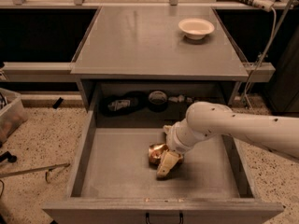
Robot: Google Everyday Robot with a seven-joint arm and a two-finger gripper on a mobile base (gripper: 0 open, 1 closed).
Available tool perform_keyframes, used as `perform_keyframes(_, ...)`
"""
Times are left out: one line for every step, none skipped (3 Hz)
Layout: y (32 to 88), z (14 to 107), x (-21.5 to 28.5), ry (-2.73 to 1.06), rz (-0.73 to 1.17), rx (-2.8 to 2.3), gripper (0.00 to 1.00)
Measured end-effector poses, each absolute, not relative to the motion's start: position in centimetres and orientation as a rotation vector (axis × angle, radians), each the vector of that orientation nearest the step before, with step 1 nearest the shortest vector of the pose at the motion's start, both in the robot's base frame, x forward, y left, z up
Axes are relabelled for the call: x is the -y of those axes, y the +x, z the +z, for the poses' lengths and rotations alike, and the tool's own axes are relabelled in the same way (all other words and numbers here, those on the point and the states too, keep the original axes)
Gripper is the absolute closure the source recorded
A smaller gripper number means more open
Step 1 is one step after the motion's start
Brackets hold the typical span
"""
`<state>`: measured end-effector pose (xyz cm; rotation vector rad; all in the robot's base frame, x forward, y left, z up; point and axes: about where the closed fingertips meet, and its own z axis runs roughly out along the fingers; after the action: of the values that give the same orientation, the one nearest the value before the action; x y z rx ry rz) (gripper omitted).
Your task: Pick orange can from top drawer and place on counter
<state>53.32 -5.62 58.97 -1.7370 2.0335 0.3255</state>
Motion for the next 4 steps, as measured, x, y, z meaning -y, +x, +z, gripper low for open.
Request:
perform_keyframes(53.32,58.97,5.62,-1.737,0.326,-2.033,0.00)
perform_keyframes(53.32,58.97,5.62,-1.737,0.326,-2.033,0.19)
perform_keyframes(53.32,58.99,5.62,-1.737,0.326,-2.033,0.42)
perform_keyframes(53.32,59.86,5.62,-1.737,0.326,-2.033,0.65)
